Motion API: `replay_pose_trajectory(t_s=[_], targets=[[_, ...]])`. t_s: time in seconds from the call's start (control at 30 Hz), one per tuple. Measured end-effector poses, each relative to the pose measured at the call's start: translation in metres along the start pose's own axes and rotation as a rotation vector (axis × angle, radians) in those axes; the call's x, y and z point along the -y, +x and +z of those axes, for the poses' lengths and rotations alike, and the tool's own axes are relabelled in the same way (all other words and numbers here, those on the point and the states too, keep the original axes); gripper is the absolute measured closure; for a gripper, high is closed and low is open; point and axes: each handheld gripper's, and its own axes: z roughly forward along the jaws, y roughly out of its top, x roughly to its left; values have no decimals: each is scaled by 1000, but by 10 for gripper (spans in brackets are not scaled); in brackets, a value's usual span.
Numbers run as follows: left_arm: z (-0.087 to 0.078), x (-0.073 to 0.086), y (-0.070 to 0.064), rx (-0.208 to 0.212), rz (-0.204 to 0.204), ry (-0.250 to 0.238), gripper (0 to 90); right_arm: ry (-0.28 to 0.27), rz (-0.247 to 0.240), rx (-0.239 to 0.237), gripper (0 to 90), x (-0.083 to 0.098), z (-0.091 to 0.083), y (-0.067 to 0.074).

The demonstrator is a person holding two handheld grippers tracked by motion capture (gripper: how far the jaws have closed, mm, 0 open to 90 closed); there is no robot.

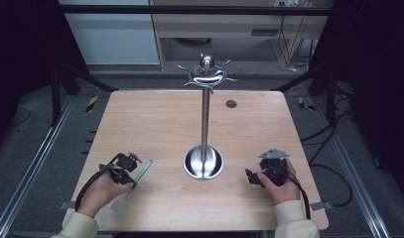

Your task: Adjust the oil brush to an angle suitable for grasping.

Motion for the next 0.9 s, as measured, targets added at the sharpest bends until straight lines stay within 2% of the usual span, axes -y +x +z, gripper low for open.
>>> replay_pose_trajectory(t_s=[0.43,0.5,0.63,0.9], targets=[[3,-2,1,-6,3,7,784,0,-1,-1,81,0,0,0],[3,-2,1,-13,14,9,785,-1,-2,-1,81,0,0,0],[3,-1,2,-3,9,5,791,1,-1,-1,82,0,0,0],[2,2,2,-3,43,-16,818,3,0,1,82,0,0,0]])
